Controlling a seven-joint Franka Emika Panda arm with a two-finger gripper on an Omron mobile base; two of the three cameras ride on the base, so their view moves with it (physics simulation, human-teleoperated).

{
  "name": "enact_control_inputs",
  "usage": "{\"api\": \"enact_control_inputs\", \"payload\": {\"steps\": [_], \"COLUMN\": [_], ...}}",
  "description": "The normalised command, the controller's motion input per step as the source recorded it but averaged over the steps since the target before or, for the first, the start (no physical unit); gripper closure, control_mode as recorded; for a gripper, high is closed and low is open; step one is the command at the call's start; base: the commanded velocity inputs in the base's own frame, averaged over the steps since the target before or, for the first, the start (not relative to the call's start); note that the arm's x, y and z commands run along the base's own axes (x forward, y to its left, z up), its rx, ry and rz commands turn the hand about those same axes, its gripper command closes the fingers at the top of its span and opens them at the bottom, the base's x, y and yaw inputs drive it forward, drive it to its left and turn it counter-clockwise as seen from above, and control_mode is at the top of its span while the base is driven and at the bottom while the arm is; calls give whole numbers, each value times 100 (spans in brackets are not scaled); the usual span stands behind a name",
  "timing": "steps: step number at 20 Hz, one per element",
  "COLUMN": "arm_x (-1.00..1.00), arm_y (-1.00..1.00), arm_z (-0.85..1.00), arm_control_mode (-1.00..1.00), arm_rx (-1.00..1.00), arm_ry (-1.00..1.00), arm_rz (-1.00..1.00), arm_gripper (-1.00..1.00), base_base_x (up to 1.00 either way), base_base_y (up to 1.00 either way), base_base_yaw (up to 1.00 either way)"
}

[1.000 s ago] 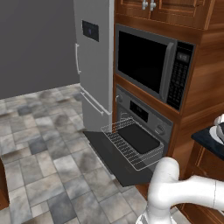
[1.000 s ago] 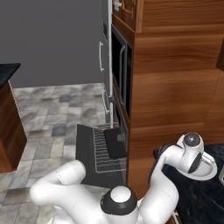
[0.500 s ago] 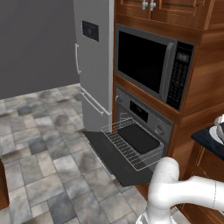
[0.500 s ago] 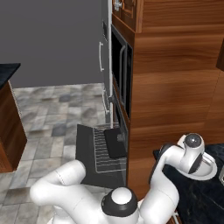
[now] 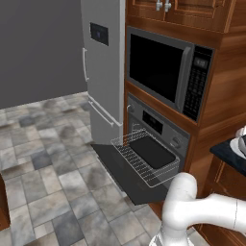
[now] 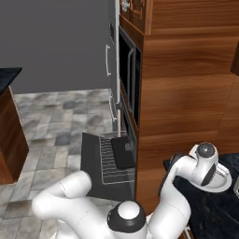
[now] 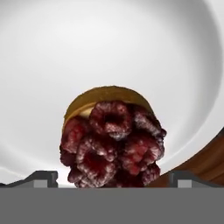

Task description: Take the baked cake out of the oven and place it on the plate for cooling. Then close the oven door.

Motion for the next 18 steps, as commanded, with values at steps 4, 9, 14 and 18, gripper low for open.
{"api": "enact_control_inputs", "payload": {"steps": [4,9,14,18], "arm_x": [-3,0,-26,-62], "arm_y": [0,2,21,63], "arm_z": [27,97,94,59], "arm_control_mode": [-100,-100,-100,-100], "arm_rx": [0,0,-5,-6], "arm_ry": [0,-12,-3,0], "arm_rz": [-2,-4,-8,-11], "arm_gripper": [-100,-100,-100,-100], "base_base_x": [0,0,0,0], "base_base_y": [0,0,0,0], "base_base_yaw": [0,0,0,0]}}
